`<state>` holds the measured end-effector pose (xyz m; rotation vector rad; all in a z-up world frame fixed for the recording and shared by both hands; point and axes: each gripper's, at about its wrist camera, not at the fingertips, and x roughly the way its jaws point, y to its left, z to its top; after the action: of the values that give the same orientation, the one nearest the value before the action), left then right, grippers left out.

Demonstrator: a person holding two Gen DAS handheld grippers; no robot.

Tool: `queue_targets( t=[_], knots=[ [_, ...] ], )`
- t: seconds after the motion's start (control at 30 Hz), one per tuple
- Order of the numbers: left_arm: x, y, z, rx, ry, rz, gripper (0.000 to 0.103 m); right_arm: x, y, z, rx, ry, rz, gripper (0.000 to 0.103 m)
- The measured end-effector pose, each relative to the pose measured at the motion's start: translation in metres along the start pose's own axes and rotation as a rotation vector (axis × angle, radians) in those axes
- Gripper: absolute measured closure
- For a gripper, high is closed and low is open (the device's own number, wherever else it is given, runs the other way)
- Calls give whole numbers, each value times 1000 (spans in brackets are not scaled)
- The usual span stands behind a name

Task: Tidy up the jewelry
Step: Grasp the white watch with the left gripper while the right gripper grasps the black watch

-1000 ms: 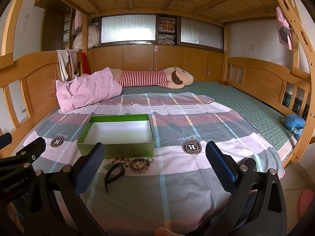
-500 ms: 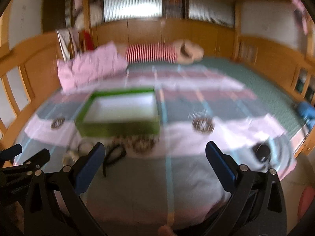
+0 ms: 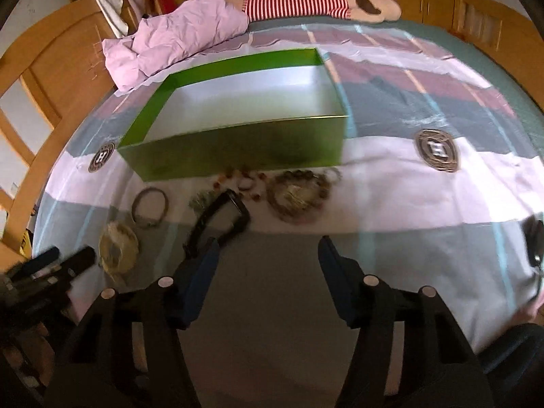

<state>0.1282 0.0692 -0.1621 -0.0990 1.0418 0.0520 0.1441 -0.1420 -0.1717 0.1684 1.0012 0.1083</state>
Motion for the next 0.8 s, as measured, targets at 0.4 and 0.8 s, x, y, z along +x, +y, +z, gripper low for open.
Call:
queue_targets(
  t=[0.4,0.8],
  knots=[
    [53,14,13,-54,116,-161,46,80,32,14,-145,120,-87,71],
    [48,20,15,-61,121,-186,90,61,29,8,-190,91,-76,92]
  ],
)
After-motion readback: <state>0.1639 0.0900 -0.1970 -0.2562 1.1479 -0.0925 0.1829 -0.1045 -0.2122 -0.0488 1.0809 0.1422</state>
